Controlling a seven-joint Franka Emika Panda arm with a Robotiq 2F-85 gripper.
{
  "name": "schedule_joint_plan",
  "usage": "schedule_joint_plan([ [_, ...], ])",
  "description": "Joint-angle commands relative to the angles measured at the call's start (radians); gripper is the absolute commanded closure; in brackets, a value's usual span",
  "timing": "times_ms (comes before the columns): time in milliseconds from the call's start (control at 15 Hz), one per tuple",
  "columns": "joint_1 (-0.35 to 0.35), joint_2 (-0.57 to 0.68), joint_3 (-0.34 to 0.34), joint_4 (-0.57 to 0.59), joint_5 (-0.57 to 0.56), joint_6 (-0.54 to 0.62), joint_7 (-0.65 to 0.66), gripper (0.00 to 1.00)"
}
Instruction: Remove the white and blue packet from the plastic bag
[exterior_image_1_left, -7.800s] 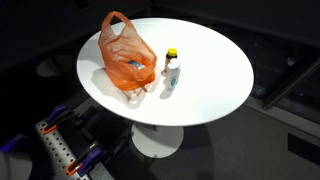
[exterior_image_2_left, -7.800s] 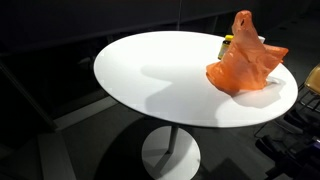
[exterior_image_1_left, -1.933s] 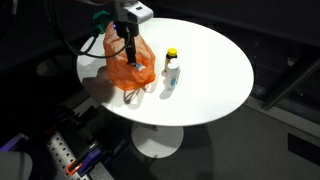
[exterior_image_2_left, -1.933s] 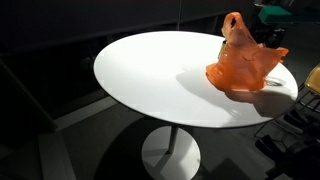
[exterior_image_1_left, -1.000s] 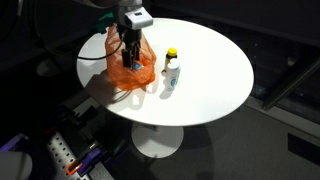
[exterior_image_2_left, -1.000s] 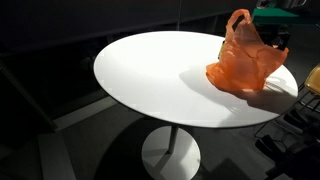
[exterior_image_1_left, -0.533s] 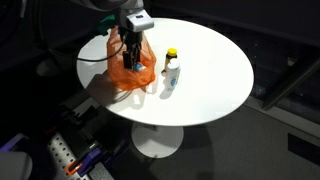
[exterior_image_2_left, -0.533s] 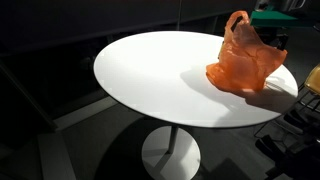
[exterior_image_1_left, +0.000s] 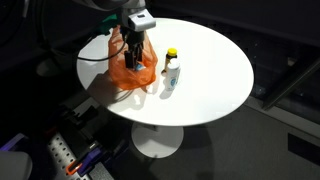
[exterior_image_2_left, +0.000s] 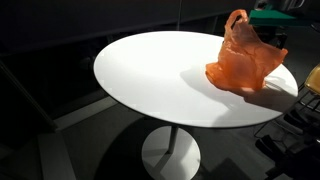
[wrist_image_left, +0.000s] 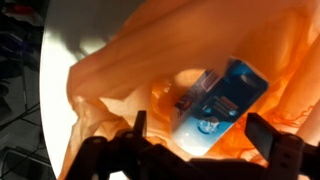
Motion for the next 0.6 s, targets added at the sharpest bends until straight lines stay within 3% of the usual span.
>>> schedule_joint_plan([
  [0, -0.001, -0.001, -0.007, 0.016, 0.015, -0.021, 0.040, 0.00],
  [533, 0.006, 0.033, -0.007, 0.025, -0.003, -0.002, 0.083, 0.00],
])
